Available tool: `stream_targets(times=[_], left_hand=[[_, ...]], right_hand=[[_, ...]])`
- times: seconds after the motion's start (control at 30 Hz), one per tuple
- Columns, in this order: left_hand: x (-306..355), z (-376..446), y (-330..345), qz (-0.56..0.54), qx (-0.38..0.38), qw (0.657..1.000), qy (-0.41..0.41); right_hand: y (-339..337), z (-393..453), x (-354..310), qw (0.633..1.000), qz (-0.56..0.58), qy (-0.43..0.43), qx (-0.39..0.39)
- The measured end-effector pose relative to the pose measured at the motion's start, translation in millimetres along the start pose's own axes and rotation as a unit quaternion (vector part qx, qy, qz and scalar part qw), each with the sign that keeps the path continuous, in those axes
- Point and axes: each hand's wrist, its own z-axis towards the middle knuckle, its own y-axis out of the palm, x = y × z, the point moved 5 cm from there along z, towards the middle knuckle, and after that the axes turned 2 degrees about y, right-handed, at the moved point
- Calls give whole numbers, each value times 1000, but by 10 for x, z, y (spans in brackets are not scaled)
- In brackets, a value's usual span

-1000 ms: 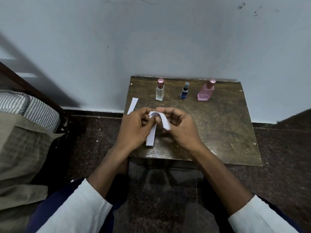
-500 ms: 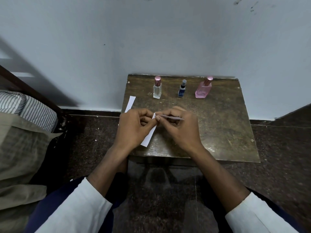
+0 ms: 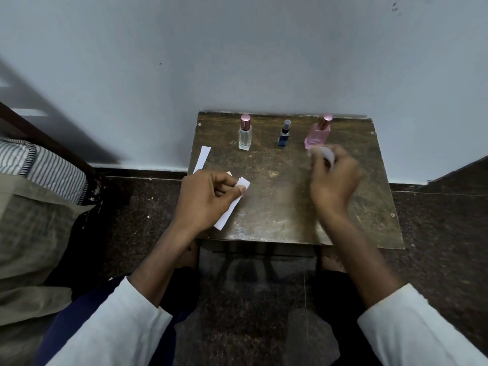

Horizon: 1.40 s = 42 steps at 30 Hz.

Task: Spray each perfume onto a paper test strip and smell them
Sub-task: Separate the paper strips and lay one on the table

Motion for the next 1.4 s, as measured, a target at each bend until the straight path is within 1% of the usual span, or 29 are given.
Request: stream_targets(times=[0.03,0.07,0.17,0.23,0.3,0.37,0.43,0.53,0.7,0.87,0.93,1.17,1.23,1.3,1.4], left_hand=[[-25,2,-23,-10,9,1000,-13],[-47,5,-54,-18,19,999,-26],[-62,28,-116,2,41,999,-30],[-70,50,-150,38,61,997,-16],[-116,74,-171,65,71,995,-16],[-176,97,-170,83,68,994,-15],[-229,113,-157,90,67,993,-19],[-256,141,-146,99,78,992,-18],[-253,170,-132,157,79,984,14],[-259,157,-79,227,48,973,22],[-241,144,-79,248,50,967,16],[-231,112,-136,242,80,967,-11],[-228,111,-146,243,87,966,-10],[-210,105,-157,253,91,963,-9],[-168,83,-166,301,92,949,-11]], right_hand=[[-88,67,49,1000,4,-3,20],[-122,78,53,1000,8,-15,12],[20,-72,-18,994,19,-51,-91],[134,-141,-36,990,22,-63,-123],[199,-159,-55,987,32,-71,-138],[244,-203,-95,982,23,-97,-158],[296,-272,-147,975,2,-129,-183],[354,-343,-206,964,-5,-155,-217],[405,-393,-219,957,-24,-172,-233],[470,-417,-208,954,-30,-179,-238],[489,-425,-191,952,-39,-185,-241],[517,-472,-155,953,-33,-178,-245],[538,-490,-154,953,-29,-165,-250],[550,-500,-155,957,-1,-136,-258],[565,-508,-137,958,55,-83,-268]])
